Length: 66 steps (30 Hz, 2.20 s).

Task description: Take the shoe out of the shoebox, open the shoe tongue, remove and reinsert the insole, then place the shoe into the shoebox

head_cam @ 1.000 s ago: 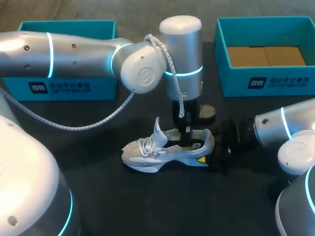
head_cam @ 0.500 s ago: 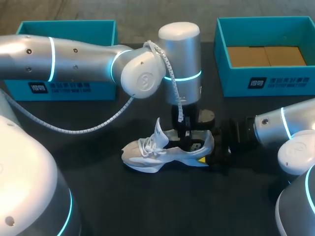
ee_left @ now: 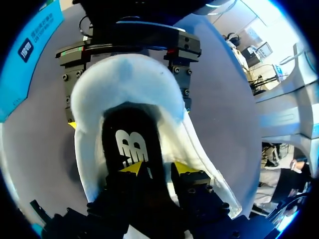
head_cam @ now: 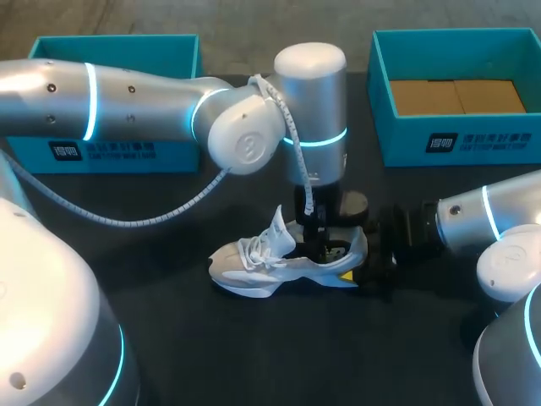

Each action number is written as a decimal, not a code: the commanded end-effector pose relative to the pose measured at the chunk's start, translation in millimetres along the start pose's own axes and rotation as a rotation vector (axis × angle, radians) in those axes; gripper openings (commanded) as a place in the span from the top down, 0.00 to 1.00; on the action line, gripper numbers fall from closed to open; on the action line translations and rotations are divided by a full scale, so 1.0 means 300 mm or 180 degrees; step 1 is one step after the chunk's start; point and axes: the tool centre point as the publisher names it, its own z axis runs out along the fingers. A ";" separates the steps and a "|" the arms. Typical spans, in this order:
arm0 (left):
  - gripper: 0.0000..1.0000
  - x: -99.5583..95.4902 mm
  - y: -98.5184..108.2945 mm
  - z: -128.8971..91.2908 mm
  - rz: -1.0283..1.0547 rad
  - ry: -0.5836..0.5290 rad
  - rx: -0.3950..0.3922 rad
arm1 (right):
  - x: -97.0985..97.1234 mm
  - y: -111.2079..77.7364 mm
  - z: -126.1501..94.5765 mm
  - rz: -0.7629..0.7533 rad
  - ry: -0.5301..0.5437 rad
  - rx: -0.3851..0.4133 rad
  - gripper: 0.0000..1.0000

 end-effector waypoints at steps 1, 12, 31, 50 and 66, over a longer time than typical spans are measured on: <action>0.63 -0.003 0.001 0.066 0.0008 -0.0096 -0.0011 | -0.002 0.008 0.007 0.0001 -0.0004 0.0016 1.00; 1.00 -0.030 0.008 0.121 0.0112 -0.0336 -0.0242 | -0.002 0.008 0.007 0.0001 -0.0004 0.0016 1.00; 1.00 0.019 0.032 -0.020 0.0126 -0.0562 -0.0173 | -0.002 0.008 0.007 0.0001 -0.0004 0.0016 1.00; 1.00 0.042 0.060 -0.114 0.0102 -0.0475 0.0134 | -0.002 0.008 0.007 0.0001 -0.0004 0.0016 1.00; 1.00 0.037 0.082 -0.186 0.0112 -0.0145 0.0554 | -0.002 0.008 0.007 0.0001 -0.0004 0.0016 1.00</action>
